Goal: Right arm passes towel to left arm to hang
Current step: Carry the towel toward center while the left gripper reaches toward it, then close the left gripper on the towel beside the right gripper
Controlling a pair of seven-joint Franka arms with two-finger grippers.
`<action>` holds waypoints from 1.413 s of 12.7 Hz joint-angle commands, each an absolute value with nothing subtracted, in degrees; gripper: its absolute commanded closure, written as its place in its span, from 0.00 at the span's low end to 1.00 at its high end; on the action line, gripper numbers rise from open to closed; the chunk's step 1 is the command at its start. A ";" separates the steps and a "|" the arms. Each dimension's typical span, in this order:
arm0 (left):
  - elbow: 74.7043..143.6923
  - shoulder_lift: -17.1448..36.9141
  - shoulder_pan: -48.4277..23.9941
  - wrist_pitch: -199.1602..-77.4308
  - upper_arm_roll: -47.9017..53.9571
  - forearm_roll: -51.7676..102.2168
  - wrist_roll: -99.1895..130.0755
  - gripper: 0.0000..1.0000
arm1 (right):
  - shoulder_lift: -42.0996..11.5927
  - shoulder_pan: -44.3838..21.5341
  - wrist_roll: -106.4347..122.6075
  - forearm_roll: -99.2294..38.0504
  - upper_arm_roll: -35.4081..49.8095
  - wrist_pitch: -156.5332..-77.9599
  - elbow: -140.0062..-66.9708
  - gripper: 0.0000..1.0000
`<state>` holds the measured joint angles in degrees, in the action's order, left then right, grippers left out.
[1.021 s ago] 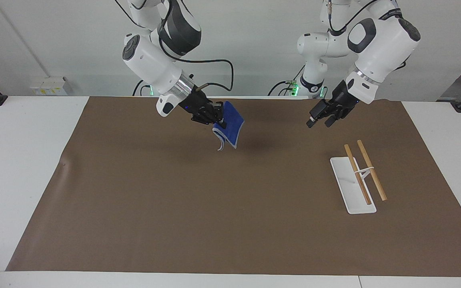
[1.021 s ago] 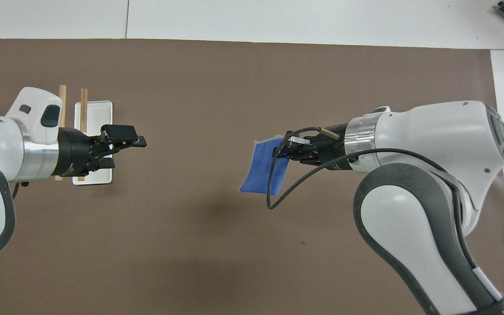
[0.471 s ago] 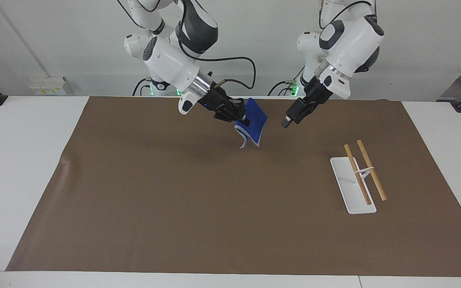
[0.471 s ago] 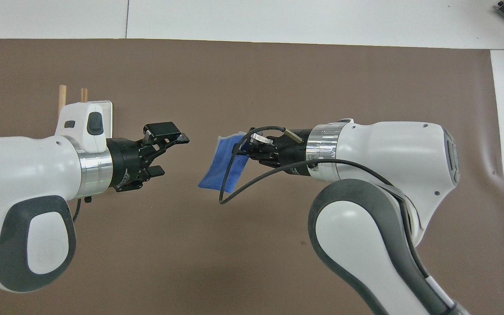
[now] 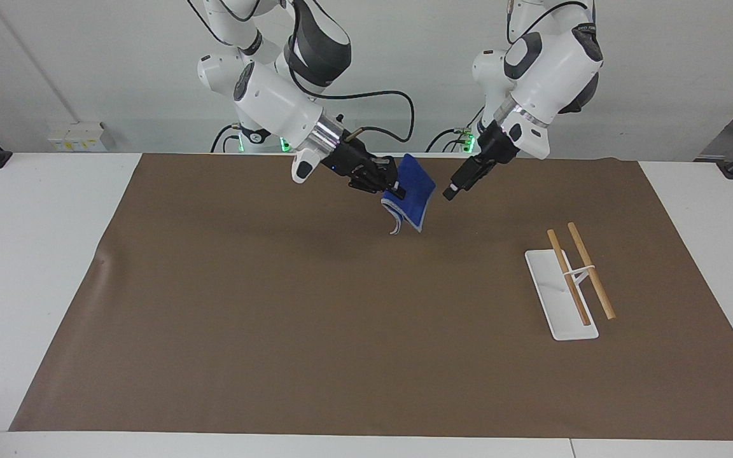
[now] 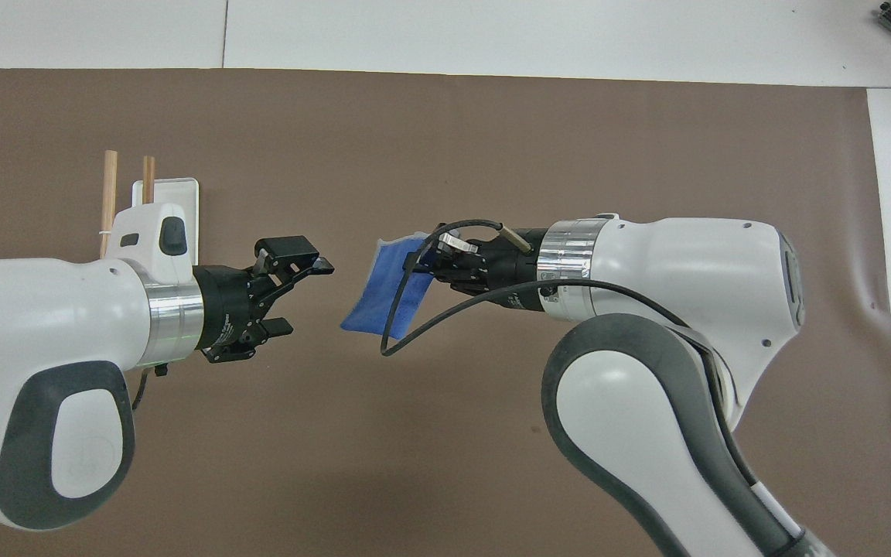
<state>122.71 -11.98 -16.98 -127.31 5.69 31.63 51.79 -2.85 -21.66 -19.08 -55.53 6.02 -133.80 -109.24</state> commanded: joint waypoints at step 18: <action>130.17 -14.50 -25.14 -145.90 5.45 42.19 69.54 0.78 | -2.72 -21.01 -19.60 -56.52 6.06 -133.33 -109.07 1.00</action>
